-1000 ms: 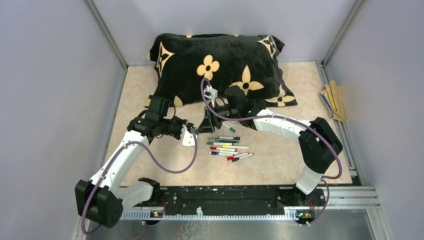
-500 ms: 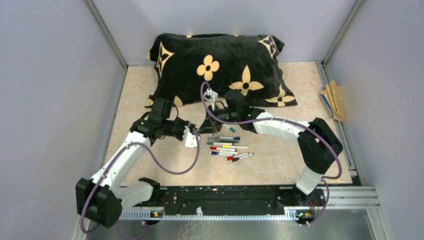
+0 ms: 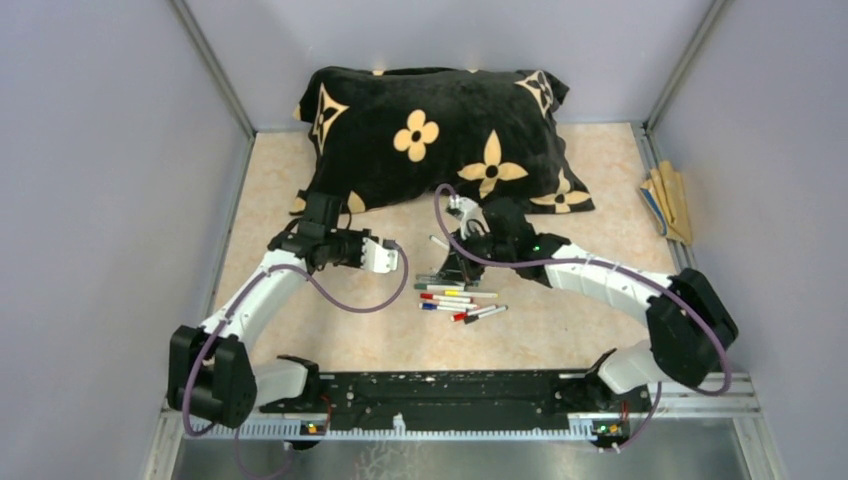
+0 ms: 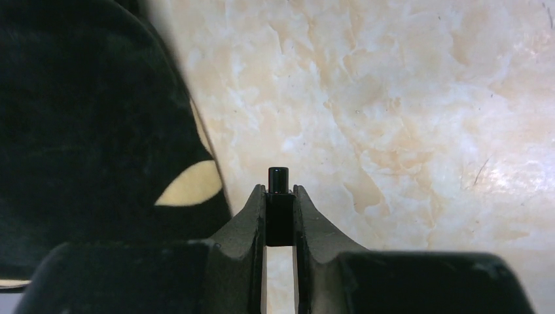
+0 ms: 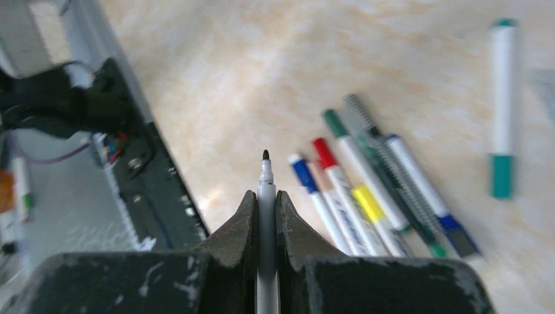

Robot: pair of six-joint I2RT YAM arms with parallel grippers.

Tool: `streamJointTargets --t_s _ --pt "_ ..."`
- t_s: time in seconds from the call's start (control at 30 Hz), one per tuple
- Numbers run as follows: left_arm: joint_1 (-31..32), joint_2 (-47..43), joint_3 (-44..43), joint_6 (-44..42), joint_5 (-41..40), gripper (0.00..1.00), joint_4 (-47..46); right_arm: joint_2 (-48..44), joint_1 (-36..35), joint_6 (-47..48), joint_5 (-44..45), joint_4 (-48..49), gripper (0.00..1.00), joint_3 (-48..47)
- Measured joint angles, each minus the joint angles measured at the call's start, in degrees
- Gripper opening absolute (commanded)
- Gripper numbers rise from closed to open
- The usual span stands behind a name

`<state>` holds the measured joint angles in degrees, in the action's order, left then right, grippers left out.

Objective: Open the pen caps

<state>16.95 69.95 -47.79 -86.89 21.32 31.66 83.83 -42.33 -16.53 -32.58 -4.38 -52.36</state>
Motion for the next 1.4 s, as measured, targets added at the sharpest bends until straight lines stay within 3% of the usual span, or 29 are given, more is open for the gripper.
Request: streamJointTargets --t_s 0.2,0.33,0.53,0.6,1.0,1.33,1.37,1.4 --pt "-0.5 4.9 0.1 12.6 2.5 0.00 -3.0 -9.6 3.8 -3.8 25.4 1.4 0.00 7.8" --pt "-0.5 11.3 1.1 21.6 3.3 0.00 -6.6 -10.6 8.0 -8.2 41.6 2.5 0.00 12.1" --pt "-0.5 19.8 1.6 29.8 2.1 0.00 -10.3 -8.3 9.0 -11.7 55.6 3.4 0.00 17.0" --pt "-0.6 20.0 1.6 31.3 1.9 0.06 -11.8 -6.7 9.0 -13.2 58.4 4.4 0.00 18.3" --pt "-0.6 20.2 2.6 33.3 3.9 0.69 -15.7 1.0 9.0 -15.5 62.8 15.6 0.10 22.4" --pt "-0.6 19.5 2.7 33.6 5.5 0.74 -12.6 2.1 9.0 -14.6 62.2 20.1 0.36 23.1" --pt "-0.6 19.5 2.5 33.7 5.6 0.76 -11.6 2.1 9.0 -14.6 62.1 20.2 0.36 23.1" --pt "-0.6 19.3 2.2 33.9 5.8 0.85 -10.3 2.1 9.0 -14.5 62.0 20.2 0.36 23.1"
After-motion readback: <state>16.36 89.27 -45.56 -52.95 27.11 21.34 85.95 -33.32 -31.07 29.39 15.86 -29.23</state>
